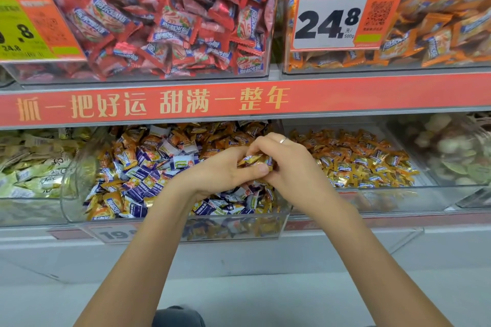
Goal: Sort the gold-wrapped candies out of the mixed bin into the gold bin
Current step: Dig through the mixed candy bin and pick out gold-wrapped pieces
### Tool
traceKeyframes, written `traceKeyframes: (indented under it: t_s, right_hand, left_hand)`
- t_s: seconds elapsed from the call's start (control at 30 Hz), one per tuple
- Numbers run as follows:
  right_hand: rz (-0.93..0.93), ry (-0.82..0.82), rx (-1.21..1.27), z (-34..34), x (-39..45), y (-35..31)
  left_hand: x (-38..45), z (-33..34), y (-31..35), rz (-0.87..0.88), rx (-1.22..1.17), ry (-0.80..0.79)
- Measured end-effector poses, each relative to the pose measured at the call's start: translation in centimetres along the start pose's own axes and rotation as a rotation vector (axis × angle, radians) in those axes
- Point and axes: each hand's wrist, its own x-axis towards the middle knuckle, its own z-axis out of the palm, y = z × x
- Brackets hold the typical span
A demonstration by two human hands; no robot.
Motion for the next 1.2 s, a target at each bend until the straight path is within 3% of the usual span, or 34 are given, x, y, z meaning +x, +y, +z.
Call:
traceKeyframes:
  t_s: [0.07, 0.17, 0.27, 0.33, 0.43, 0.5, 0.57, 0.67, 0.83, 0.9, 0.93, 1.0, 1.03, 1.07, 1.1, 1.17, 1.2]
  right_hand:
    - [-0.002, 0.043, 0.076, -0.3, -0.1, 0.2]
    - [0.091, 0.251, 0.229, -1.7, -0.5, 0.6]
    - [0.222, 0.342, 0.161, -3.5, -1.5, 2.1]
    - [0.348, 0.266, 0.038, -4.3, -2.2, 3.9]
    - [0.465, -0.017, -0.194, -4.9, -2.9, 5.5]
    - [0.42, 0.01, -0.143, -4.9, -2.8, 4.7]
    - [0.227, 0.118, -0.016, -4.2, -2.5, 3.0]
    - [0.016, 0.074, 0.12, -2.1, -1.9, 0.4]
    - [0.079, 0.314, 0.248, -1.2, -1.8, 0.2]
    - [0.152, 0.456, 0.219, -2.0, -2.2, 0.7]
    - [0.215, 0.511, 0.177, -2.5, -2.4, 1.4]
    - [0.37, 0.499, -0.006, -3.6, -2.7, 3.4]
    - [0.423, 0.437, -0.119, -3.9, -2.9, 4.4]
    - [0.455, 0.378, -0.19, -4.2, -3.1, 5.1]
    - [0.477, 0.348, -0.189, -4.3, -3.1, 5.4]
    - [0.469, 0.353, -0.123, -4.3, -3.0, 5.2]
    - [0.45, 0.361, -0.112, -4.3, -2.9, 4.9]
  left_hand:
    - [-0.2, -0.6, -0.3, -0.013, -0.041, -0.041]
    - [-0.6, -1.4, -1.0, -0.086, -0.134, -0.057]
    - [-0.7, -2.0, -1.3, -0.121, -0.257, 0.013]
    - [-0.8, -2.1, -1.2, -0.128, -0.329, 0.043]
    - [-0.6, -1.8, -1.1, -0.123, -0.418, 0.09]
    - [-0.4, -1.7, -0.9, -0.114, -0.464, 0.127]
    - [-0.3, -1.5, -0.4, -0.092, -0.54, 0.143]
    - [0.0, -0.7, 0.2, -0.025, -0.673, 0.105]
    - [0.1, 0.1, 0.7, 0.045, -0.861, 0.029]
    - [0.1, 0.1, 0.6, 0.044, -0.694, 0.155]
    - [0.2, 0.1, 0.2, 0.048, -0.469, 0.259]
    - [0.7, -0.2, -1.3, 0.049, 0.309, 0.388]
    - [0.8, -0.2, -1.9, 0.029, 0.67, 0.363]
    - [0.8, 0.0, -2.2, 0.043, 0.877, 0.326]
    - [0.9, 0.2, -2.4, 0.106, 0.892, 0.27]
    - [1.2, 1.0, -2.0, 0.221, 0.591, 0.049]
    - [1.5, 1.7, -1.7, 0.195, 0.531, -0.095]
